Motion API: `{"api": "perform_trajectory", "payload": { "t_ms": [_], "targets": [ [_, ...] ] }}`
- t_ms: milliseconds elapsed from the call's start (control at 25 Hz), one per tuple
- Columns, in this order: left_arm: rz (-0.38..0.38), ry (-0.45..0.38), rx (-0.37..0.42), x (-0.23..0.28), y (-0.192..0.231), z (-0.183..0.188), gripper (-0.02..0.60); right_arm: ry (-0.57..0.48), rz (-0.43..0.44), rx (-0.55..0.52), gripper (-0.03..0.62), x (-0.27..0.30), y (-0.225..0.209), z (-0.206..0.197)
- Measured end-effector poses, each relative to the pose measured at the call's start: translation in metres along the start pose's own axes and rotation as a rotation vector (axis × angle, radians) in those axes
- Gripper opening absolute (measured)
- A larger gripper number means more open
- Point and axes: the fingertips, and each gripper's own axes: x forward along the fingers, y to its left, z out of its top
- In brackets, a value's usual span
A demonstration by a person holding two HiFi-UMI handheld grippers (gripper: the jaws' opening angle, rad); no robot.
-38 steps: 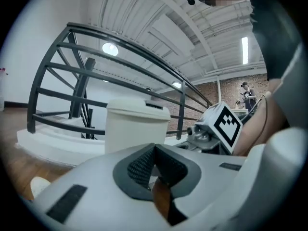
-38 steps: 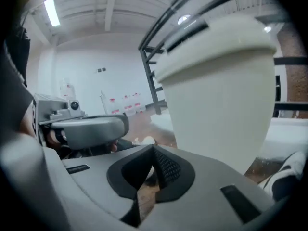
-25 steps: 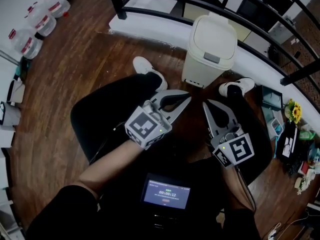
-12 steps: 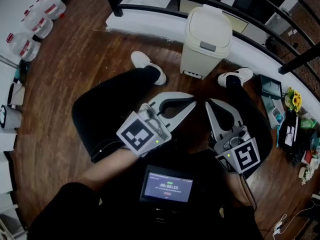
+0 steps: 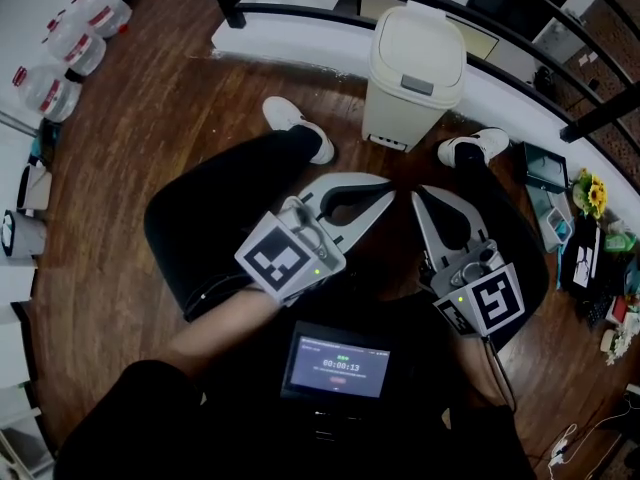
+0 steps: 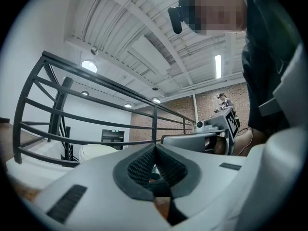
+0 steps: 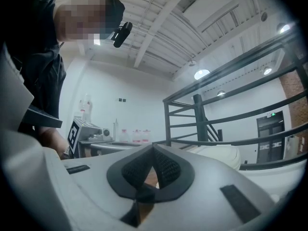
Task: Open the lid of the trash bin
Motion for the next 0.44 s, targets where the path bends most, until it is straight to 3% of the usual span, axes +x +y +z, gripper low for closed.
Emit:
{"api": "perform_trajectory", "payload": {
  "t_ms": [440],
  "targets": [
    [-0.002, 0.016, -0.002, 0.0038, 0.0012, -0.0067, 0.038, 0.013, 0.013, -0.015, 0.021, -0.0003, -0.0024, -0.0023]
  ]
}}
